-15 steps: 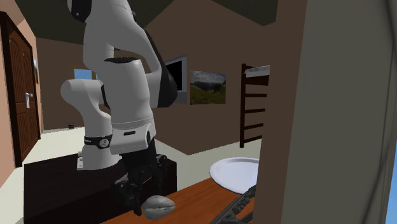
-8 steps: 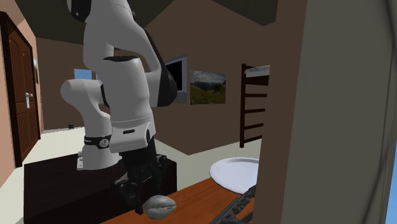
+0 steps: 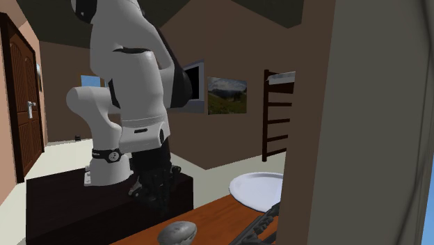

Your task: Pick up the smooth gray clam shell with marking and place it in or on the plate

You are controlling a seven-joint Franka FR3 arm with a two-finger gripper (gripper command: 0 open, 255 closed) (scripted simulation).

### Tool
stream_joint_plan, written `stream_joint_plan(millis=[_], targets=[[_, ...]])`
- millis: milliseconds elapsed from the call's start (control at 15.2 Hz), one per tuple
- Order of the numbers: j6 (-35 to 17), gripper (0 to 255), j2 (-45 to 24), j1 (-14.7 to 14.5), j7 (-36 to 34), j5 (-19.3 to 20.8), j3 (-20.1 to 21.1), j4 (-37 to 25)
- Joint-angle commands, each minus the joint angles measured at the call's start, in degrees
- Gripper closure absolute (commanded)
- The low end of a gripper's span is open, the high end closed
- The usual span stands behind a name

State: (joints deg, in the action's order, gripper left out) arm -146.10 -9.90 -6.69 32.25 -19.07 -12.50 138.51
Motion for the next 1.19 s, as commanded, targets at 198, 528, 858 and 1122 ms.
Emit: stream_joint_plan(millis=[198, 528, 858, 1122], targets=[[-2.57, 0, -0.05, 1.83, 8.85, -4.61, 1.09, 0.06], [-7.87, 0, -3.94, 6.98, 28.59, -17.68, 6.02, -1.67], [-10.28, 0, -7.71, 7.49, 31.03, -20.94, 7.76, -2.92], [-10.28, 0, -7.71, 7.49, 31.03, -20.94, 7.77, -2.92]])
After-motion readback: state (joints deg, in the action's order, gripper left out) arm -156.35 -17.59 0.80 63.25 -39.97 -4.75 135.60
